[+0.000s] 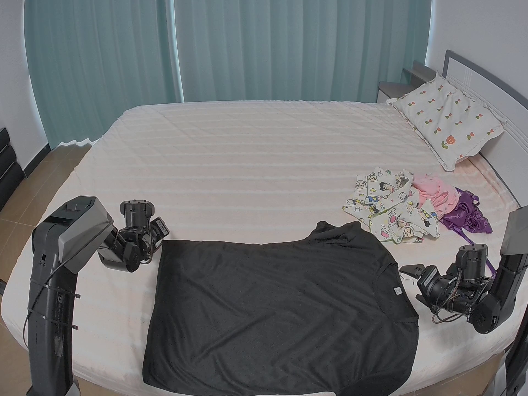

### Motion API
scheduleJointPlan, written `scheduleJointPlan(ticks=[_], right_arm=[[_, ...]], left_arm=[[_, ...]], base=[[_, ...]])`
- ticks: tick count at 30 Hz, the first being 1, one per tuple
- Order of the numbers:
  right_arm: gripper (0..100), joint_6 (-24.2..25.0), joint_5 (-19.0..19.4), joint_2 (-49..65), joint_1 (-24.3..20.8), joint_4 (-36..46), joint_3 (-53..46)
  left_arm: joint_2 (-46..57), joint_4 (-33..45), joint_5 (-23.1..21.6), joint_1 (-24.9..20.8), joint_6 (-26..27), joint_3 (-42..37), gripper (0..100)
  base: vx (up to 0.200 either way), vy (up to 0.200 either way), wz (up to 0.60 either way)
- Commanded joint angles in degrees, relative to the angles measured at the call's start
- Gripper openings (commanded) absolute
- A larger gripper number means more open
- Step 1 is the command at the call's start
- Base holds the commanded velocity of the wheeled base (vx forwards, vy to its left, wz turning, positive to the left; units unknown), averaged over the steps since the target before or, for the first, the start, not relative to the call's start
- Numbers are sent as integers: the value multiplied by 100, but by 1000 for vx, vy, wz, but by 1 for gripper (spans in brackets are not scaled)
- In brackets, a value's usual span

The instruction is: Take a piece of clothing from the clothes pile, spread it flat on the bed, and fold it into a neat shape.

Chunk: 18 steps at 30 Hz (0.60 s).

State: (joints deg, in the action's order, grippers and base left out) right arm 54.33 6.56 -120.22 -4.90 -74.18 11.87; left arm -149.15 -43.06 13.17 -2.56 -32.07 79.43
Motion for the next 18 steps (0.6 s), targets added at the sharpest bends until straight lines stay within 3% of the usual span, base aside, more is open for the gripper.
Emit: scheduleJointPlan(ticks=[1,6,9,10,14,18], right_arm=[[100,-10,-5,69,-2,-35,8],[100,-54,3,96,-11,-158,149],[100,-125,12,60,-72,62,720],[100,-125,12,60,-72,62,720],[100,-327,12,96,-152,1107,1660],[100,-336,21,43,-283,1731,2302]], left_arm=[[211,8,-7,45,-27,-104,100],[1046,-1,-42,45,-124,-868,100],[2039,8,-297,-34,-510,-1888,100],[2039,8,-297,-34,-510,-1888,100],[3331,-45,-895,-438,-1108,-3672,100],[3762,-62,-930,-693,-1600,-4428,100]], base=[[0,0,0],[0,0,0],[0,0,0],[0,0,0],[0,0,0],[0,0,0]])
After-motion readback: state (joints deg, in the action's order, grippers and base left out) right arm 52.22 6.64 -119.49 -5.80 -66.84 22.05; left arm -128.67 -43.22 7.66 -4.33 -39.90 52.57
